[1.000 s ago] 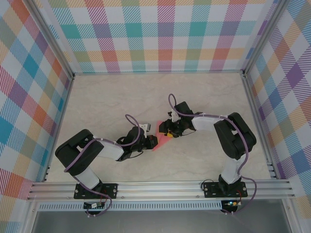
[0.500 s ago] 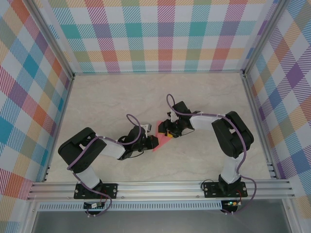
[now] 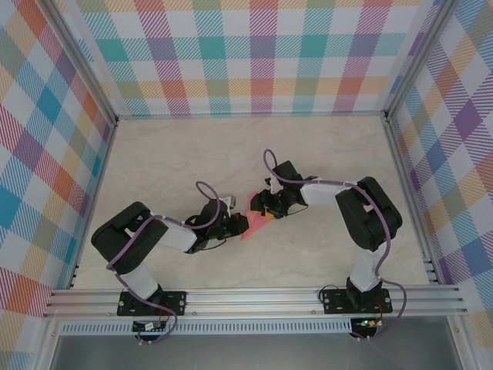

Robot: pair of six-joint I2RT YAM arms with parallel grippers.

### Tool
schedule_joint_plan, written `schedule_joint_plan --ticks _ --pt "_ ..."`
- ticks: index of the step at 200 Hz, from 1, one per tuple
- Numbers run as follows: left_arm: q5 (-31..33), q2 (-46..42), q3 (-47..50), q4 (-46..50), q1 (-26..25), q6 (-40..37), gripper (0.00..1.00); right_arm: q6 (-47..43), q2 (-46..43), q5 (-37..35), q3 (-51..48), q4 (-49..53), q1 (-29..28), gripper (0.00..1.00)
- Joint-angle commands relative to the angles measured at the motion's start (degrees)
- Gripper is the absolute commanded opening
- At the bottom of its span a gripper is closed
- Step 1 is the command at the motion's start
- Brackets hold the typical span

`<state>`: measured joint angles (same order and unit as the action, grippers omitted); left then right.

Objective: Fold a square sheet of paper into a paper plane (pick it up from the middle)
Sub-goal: Fourth fold the wing at the center of the table.

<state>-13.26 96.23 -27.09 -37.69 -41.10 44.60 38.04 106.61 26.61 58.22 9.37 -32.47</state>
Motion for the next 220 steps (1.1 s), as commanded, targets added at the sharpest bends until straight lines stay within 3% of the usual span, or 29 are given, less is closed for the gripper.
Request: schedule_joint_plan --ticks 1,64,130,220 --pt "-1.24 -1.5 0.56 -0.8 0.89 0.16 0.07 -1.61 2.51 -5.21 0.4 5.27 -0.49 0.54" --pt "-4.82 -1.57 -0.32 -2.43 0.94 0.04 0.1 -0.77 3.34 -5.56 0.76 5.61 -0.54 0.52" --pt "-5.83 0.8 -3.29 1.28 1.03 -2.39 0.23 -0.77 3.31 -3.85 0.51 4.27 -0.54 0.51" --pt "-7.47 1.09 -4.68 2.96 1.83 -2.61 0.24 -1.07 3.27 -4.33 0.84 5.13 -0.51 0.51"
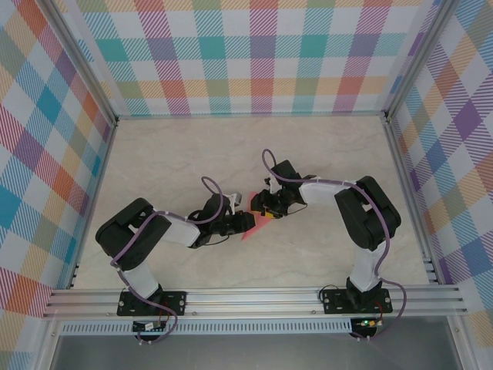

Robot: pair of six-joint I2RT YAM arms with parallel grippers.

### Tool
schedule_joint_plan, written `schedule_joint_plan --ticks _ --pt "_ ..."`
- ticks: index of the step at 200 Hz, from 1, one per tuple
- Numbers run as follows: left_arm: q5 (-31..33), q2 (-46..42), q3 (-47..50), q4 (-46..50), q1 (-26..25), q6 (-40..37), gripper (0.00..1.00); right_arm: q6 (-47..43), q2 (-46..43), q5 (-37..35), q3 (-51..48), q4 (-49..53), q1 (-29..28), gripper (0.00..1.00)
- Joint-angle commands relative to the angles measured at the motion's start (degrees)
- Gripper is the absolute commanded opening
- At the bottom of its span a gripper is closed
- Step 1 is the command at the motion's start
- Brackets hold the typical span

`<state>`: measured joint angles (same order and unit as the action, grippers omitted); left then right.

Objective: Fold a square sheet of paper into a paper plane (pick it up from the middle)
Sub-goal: Fourth fold the wing at the center of the table.

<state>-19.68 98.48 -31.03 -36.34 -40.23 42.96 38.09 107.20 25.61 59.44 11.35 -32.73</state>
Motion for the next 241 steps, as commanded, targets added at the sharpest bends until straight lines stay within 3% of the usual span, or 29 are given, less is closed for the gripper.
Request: schedule_joint_plan --ticks 1,59,89,163,241 --pt "-1.01 -1.26 -0.77 1.75 0.99 -1.05 0.24 -1.1 2.67 -3.35 -0.38 3.14 -0.24 0.51" --pt "2.9 -11.27 1.21 12.24 1.18 -2.53 0.41 -1.15 3.28 -4.33 0.13 4.17 -0.31 0.51" --pt "4.28 -14.83 1.79 15.14 1.2 -2.16 0.42 -0.55 3.99 -5.16 1.02 5.38 -0.4 0.52" --pt "-1.21 -12.08 0.58 9.74 1.03 -1.57 0.25 1.98 6.65 -8.81 5.01 11.17 -1.01 0.56" --pt "-0.53 -7.32 -4.61 16.18 1.06 -3.99 0.18 2.96 8.29 -10.14 6.48 13.75 -1.33 0.61"
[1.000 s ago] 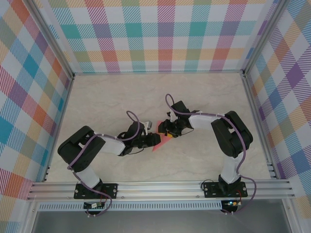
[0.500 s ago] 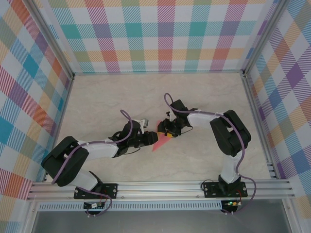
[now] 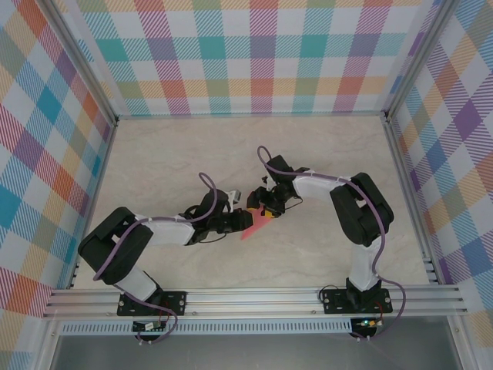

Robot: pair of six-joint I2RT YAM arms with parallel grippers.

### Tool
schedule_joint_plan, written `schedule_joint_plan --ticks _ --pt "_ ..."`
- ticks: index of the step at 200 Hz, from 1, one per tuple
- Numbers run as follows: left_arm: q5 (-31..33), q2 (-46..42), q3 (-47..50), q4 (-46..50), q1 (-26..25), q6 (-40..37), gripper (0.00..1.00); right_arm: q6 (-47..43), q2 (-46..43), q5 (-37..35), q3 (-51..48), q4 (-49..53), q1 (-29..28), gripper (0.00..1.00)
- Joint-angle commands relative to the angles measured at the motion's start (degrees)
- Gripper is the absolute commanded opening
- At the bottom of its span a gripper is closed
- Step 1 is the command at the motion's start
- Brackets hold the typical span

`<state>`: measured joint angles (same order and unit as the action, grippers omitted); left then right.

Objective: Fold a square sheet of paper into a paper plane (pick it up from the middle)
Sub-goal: Fourth fold the wing at the center of the table.

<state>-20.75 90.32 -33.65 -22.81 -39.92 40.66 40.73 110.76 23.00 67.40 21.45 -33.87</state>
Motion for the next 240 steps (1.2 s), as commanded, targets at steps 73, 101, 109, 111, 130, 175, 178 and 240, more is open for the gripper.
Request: schedule_joint_plan --ticks 73,101,109,111,130,175,178,240 --pt "3.09 2.9 -3.31 5.94 0.72 -2.84 0.14 0.04 4.46 -7.38 -2.18 3.32 -0.15 0.6" --pt "3.11 3.53 -3.61 5.89 0.72 -2.84 0.14 0.14 4.46 -7.54 -2.66 3.14 -0.15 0.59" --pt "3.17 3.67 -3.62 5.84 0.73 -2.84 0.14 0.08 4.3 -7.5 -2.92 3.0 -0.15 0.59" --pt "3.17 3.71 -3.64 5.84 0.72 -2.8 0.14 0.06 4.25 -7.46 -2.96 2.96 -0.15 0.59" --pt "3.35 4.02 -3.79 6.11 0.72 -2.88 0.14 -0.12 3.3 -7.1 -3.99 1.56 -0.15 0.59" --pt "3.4 5.1 -4.59 6.46 0.81 -3.26 0.13 -0.39 2.09 -7.51 -4.99 0.96 -0.06 0.58" --pt "3.36 5.12 -4.64 6.46 0.81 -3.3 0.13 -0.39 2.1 -7.64 -4.99 1.0 -0.06 0.58" --pt "3.73 5.41 -4.71 7.03 0.81 -3.24 0.13 0.05 3.63 -9.99 -3.99 3.32 -0.06 0.51"
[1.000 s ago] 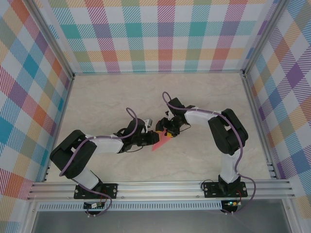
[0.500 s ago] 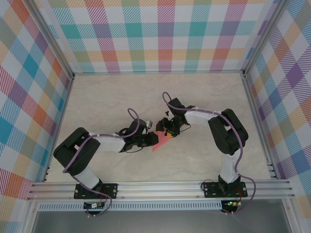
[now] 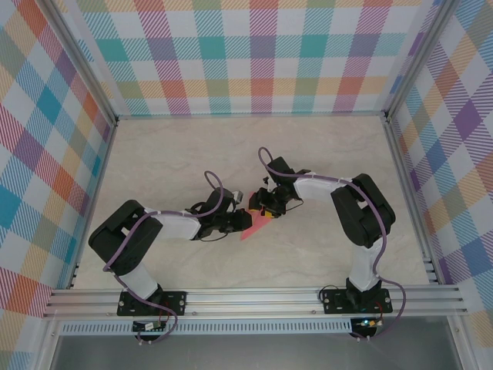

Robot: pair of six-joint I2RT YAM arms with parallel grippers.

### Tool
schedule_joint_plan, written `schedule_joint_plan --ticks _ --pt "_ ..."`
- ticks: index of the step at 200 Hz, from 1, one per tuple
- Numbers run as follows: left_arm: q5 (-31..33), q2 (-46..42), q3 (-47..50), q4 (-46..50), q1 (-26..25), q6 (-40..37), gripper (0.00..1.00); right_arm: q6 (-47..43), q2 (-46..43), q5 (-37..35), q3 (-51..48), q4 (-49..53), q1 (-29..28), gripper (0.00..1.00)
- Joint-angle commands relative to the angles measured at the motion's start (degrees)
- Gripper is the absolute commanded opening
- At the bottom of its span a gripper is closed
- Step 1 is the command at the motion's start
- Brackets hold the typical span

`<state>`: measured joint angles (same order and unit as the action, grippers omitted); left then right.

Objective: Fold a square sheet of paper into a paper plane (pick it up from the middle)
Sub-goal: Fourth fold the wing at the center of the table.

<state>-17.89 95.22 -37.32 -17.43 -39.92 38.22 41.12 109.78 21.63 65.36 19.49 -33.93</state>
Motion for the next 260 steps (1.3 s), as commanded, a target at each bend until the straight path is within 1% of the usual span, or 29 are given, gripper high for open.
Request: schedule_joint_plan --ticks 1,54,105,122,149,162,180,213,231,260 --pt "0.85 0.55 -1.06 1.67 0.81 -0.83 0.13 -0.34 4.63 -8.62 -1.93 5.34 -0.04 0.51" --pt "1.17 1.19 -1.09 2.24 0.81 -0.6 0.12 -0.5 5.78 -8.88 -1.08 6.33 -0.02 0.45" --pt "1.03 0.55 -1.3 2.49 0.81 -0.32 0.13 -0.61 7.54 -10.08 0.29 8.15 0.01 0.46" --pt "0.51 -0.26 -1.23 2.06 0.81 0.19 0.14 -0.61 8.12 -10.7 0.63 8.83 0.01 0.45" --pt "-0.04 -3.42 -0.81 1.52 0.81 1.44 0.2 -0.42 8.86 -11.23 0.9 9.45 0.01 0.45" --pt "0.8 -5.48 -0.47 1.99 0.9 1.93 0.23 -0.39 9.07 -11.59 1.08 9.75 0.0 0.45" --pt "2.99 -8.41 0.03 3.57 1.07 2.43 0.24 -0.3 9.4 -11.85 0.99 9.83 -0.06 0.45" --pt "5.64 -11.0 1.28 3.9 1.38 3.64 0.23 -0.21 9.83 -12.22 1.08 9.96 -0.08 0.45" --pt "5.21 -10.21 1.46 3.02 1.43 4.14 0.2 -0.2 10.17 -12.44 1.26 10.22 -0.06 0.45" --pt "3.88 -7.81 1.2 0.98 1.43 5.12 0.17 -0.23 10.33 -13.3 1.61 11.05 -0.08 0.41"
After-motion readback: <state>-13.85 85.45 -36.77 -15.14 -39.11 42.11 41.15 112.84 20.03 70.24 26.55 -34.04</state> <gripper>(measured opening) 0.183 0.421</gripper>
